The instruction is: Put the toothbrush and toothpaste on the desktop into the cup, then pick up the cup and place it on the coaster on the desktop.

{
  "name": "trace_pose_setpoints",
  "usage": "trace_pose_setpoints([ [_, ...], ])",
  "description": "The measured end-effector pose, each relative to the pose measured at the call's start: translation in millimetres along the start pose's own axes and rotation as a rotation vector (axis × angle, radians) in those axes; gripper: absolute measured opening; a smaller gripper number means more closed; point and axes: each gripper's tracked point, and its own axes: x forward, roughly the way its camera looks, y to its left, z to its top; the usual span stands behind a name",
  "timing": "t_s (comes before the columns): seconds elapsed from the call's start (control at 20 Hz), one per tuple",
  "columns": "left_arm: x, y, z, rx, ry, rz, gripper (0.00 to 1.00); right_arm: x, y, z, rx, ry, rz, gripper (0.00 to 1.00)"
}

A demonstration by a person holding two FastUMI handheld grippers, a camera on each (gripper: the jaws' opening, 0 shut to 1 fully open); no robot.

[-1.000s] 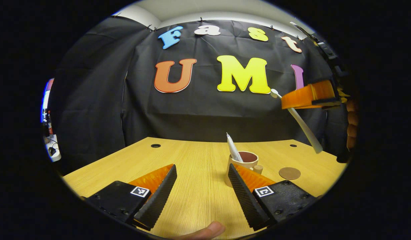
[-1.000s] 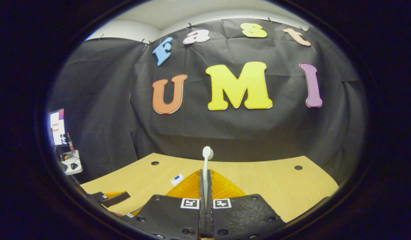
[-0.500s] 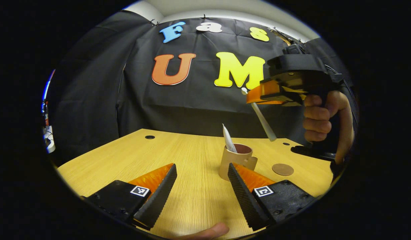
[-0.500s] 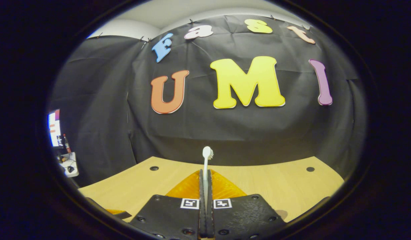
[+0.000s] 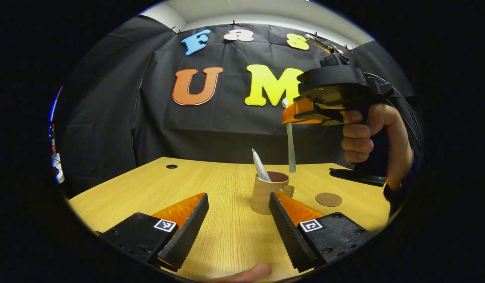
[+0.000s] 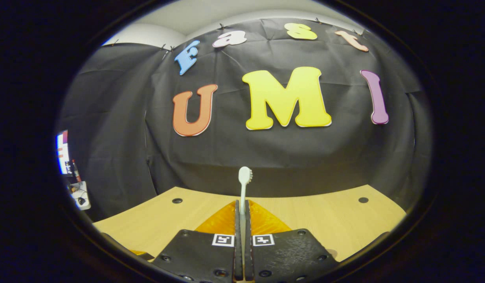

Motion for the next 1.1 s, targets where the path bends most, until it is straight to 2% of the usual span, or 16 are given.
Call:
trace_pose_setpoints([
  [0.45, 1, -1, -6, 0.011, 0.012, -0.003, 0.98, 12, 0, -8, -0.045, 0.020, -0.020, 0.05],
  [0.65, 0, 1, -11, -0.001, 0.026, -0.001, 0.98, 15, 5, -16, -0.044, 0.045, 0.001, 0.08],
  [0.7, 1, 2, -13, -0.005, 0.029, 0.000, 0.98, 15, 7, -16, -0.046, 0.044, 0.007, 0.13],
  [0.75, 1, 2, -14, -0.010, 0.031, 0.000, 0.98, 14, 7, -15, -0.050, 0.041, 0.010, 0.34],
  [0.8, 1, 2, -15, -0.013, 0.036, 0.000, 0.98, 13, 8, -15, -0.057, 0.036, 0.014, 0.45],
  [0.85, 1, 1, -17, -0.017, 0.040, -0.002, 0.98, 11, 7, -13, -0.065, 0.032, 0.010, 0.64],
  [0.95, 2, 2, -18, -0.018, 0.044, 0.003, 0.98, 8, 5, -13, -0.075, 0.032, 0.003, 0.80],
  [1.1, 4, 2, -19, -0.012, 0.047, 0.012, 0.98, 3, 2, -14, -0.073, 0.037, 0.009, 0.82],
])
